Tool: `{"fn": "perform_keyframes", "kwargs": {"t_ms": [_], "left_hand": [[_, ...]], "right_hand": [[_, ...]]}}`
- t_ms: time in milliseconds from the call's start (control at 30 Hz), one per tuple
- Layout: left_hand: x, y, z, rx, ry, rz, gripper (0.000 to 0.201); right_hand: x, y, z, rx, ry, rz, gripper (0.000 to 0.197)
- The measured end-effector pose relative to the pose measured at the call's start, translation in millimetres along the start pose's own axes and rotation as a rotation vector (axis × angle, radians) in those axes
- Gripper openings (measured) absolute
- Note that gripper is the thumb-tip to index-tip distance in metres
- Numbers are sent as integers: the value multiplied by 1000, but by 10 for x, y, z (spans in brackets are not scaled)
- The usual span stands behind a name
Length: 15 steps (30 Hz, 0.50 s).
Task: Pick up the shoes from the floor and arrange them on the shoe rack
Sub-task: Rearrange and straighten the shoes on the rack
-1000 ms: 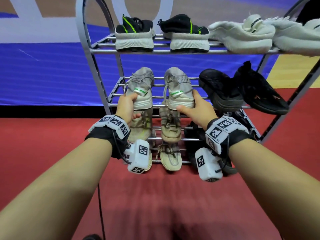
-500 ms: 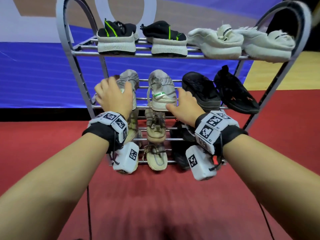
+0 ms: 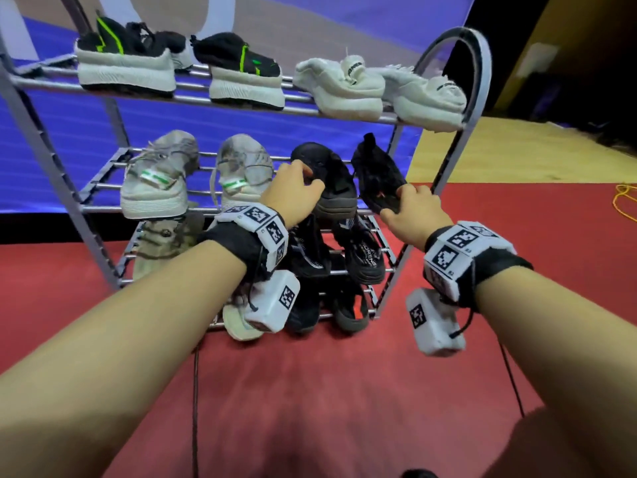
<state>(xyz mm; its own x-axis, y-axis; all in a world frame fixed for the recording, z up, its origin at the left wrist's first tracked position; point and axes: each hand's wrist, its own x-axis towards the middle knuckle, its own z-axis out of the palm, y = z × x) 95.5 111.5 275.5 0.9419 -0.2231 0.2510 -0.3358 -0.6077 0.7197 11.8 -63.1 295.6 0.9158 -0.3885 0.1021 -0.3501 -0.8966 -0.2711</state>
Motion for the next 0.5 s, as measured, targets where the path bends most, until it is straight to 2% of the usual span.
{"fn": "perform_keyframes", "kwargs": {"t_ms": [67,167,233,300,367,500], "left_hand": [[48,-30,101,-28,-1,-72,43],[75,-14,234,-93,-32,-180,74],[86,7,313,-137,-61,-190,95],[110,5,386,-195,-104,-171,109],[127,-20,459,-217,-136,-178,106],[162,-78,544,-224,-129,-167,109]], "right_hand": [[104,101,6,95,32,136,51],[295,216,55,275,67,336,54],[419,269,149,420,44,428,56],[523,251,265,570,15,456,55],[625,248,367,668,-3,476,55],[687,344,440,956,-145,444,22]]}}
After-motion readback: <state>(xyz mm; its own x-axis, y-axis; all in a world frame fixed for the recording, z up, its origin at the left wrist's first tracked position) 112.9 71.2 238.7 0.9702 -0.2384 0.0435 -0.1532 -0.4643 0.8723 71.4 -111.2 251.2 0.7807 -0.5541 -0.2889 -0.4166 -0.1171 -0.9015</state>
